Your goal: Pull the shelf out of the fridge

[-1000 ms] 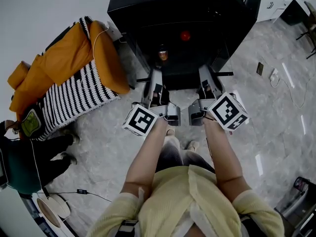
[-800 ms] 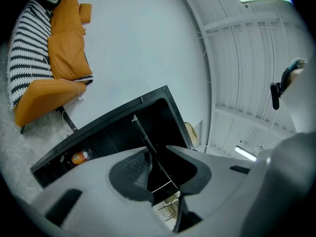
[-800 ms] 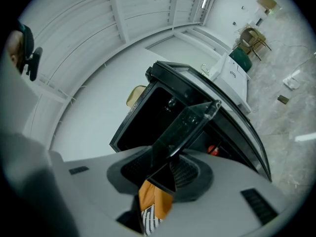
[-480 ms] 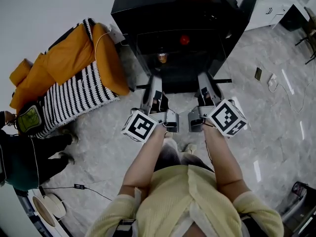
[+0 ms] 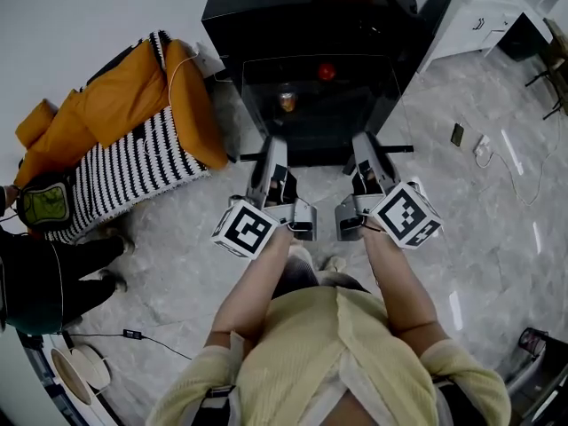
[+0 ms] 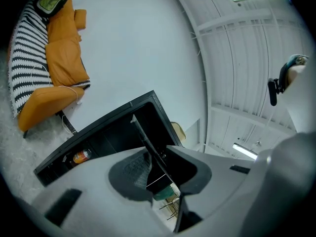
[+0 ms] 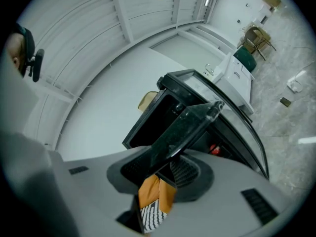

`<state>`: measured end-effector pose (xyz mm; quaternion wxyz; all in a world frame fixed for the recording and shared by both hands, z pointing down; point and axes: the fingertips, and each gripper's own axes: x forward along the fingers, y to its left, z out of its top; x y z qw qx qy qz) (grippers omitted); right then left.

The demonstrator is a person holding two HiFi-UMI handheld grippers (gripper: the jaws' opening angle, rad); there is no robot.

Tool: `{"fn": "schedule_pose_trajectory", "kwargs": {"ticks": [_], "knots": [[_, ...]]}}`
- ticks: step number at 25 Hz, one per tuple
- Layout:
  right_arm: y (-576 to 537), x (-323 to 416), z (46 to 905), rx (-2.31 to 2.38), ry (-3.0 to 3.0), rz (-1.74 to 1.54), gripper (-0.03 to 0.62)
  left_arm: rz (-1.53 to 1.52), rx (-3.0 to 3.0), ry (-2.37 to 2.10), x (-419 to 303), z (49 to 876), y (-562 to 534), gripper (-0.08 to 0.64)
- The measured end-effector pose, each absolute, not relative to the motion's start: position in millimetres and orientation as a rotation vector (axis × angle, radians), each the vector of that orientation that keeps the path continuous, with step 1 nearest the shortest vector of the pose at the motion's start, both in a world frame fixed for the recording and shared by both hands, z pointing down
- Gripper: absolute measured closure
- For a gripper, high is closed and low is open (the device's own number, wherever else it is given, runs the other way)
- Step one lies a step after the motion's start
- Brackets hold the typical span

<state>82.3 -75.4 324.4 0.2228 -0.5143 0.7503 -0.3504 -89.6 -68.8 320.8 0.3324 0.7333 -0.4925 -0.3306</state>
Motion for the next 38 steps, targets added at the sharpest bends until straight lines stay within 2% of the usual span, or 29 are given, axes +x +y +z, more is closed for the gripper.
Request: {"fn": "schedule_pose_trajectory", "kwargs": {"ticks": [38], "knots": [[-33.6, 59.0, 301.0, -1.351, 2.146, -0.956, 0.472, -0.886, 1.942, -1.320, -110.9, 299.9, -20.9, 0.462]]}}
